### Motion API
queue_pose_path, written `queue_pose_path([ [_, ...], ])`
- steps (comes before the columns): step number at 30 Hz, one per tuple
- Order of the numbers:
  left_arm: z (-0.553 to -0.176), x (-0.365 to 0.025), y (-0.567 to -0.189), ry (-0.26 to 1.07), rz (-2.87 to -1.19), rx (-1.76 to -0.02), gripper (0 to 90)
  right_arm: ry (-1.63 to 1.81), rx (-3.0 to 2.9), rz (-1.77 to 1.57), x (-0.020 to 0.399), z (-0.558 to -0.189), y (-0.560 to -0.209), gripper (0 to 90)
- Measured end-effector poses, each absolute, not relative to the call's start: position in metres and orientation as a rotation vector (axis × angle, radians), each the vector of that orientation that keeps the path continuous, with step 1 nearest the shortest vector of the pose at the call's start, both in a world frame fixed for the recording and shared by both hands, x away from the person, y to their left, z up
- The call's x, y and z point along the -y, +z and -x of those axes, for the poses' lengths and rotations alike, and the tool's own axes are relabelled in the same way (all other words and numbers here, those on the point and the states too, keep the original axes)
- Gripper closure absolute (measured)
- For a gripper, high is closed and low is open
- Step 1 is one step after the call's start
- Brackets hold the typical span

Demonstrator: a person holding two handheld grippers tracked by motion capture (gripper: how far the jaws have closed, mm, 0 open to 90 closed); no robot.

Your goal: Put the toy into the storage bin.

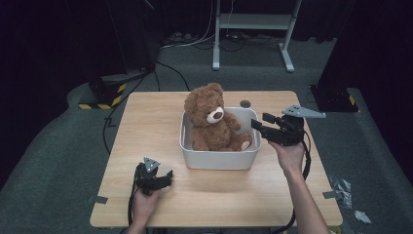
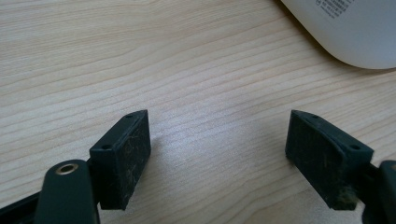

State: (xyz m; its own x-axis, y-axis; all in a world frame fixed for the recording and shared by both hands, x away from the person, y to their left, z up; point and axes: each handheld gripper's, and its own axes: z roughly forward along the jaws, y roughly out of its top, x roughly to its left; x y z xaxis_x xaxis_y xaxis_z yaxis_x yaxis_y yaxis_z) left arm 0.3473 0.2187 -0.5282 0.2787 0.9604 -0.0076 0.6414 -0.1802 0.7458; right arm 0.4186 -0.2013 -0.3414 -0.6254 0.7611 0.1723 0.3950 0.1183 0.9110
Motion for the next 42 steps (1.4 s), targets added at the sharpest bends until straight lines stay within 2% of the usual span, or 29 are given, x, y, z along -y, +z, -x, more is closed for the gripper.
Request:
queue_pose_path([
  [42,-0.347,-0.219,-0.528,0.638,-1.913,-1.428,22.4,1.538,-2.018,-1.170,0.244,-0.385,-0.358,41.7],
])
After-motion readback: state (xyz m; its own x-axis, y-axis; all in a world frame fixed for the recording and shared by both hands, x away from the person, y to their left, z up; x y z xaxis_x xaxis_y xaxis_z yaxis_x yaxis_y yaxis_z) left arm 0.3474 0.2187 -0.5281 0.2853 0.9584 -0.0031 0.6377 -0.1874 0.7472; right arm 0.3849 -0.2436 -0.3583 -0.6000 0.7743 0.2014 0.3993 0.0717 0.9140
